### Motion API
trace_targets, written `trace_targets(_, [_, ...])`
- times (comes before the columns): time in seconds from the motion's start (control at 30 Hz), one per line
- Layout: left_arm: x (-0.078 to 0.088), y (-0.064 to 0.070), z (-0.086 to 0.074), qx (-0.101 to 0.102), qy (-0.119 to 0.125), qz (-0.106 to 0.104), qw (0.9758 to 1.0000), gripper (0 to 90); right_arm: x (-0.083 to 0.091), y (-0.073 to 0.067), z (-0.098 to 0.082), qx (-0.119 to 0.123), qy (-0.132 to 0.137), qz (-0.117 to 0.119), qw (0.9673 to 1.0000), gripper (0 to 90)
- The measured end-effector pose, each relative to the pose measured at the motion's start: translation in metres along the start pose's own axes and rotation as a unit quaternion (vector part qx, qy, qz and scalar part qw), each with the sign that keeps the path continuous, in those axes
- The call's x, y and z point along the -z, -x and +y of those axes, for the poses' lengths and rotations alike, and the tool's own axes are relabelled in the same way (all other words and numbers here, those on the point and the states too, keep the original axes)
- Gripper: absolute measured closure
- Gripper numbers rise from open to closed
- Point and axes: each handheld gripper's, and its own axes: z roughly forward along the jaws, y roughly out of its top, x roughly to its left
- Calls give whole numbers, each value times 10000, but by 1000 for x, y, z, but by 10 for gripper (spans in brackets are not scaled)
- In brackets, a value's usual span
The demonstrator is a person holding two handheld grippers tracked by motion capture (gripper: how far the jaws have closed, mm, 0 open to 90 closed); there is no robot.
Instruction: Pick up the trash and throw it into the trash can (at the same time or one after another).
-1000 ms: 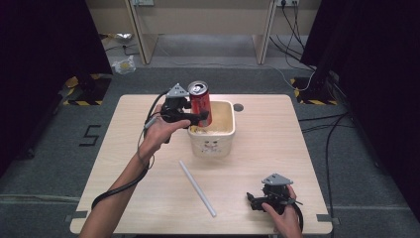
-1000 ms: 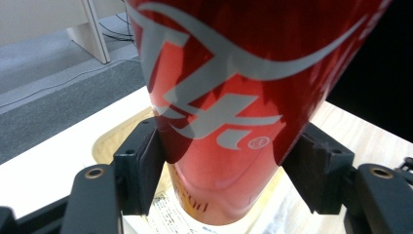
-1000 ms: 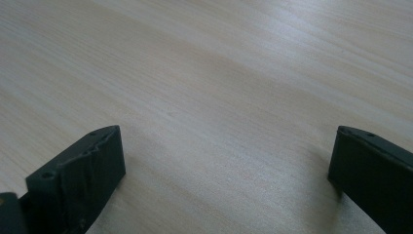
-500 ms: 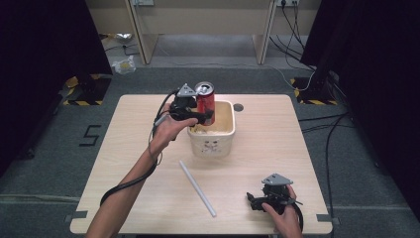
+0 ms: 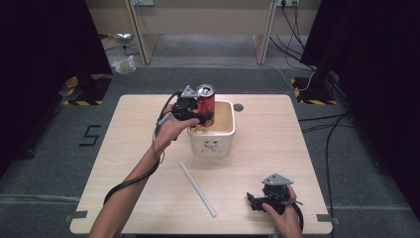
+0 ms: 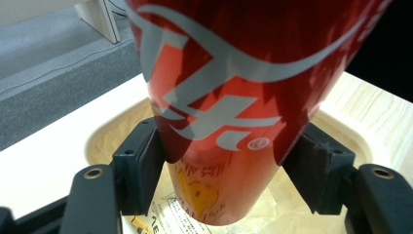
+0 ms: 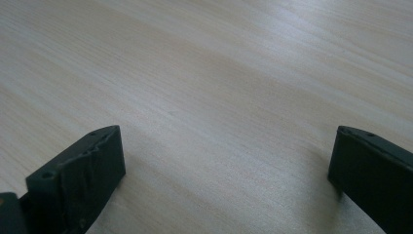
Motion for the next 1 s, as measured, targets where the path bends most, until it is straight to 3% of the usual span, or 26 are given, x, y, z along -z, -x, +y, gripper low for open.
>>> trace_targets(1.0, [-8, -10, -15, -17, -172, 69, 9998, 320, 0, 0, 0, 9, 3, 12, 10000, 2])
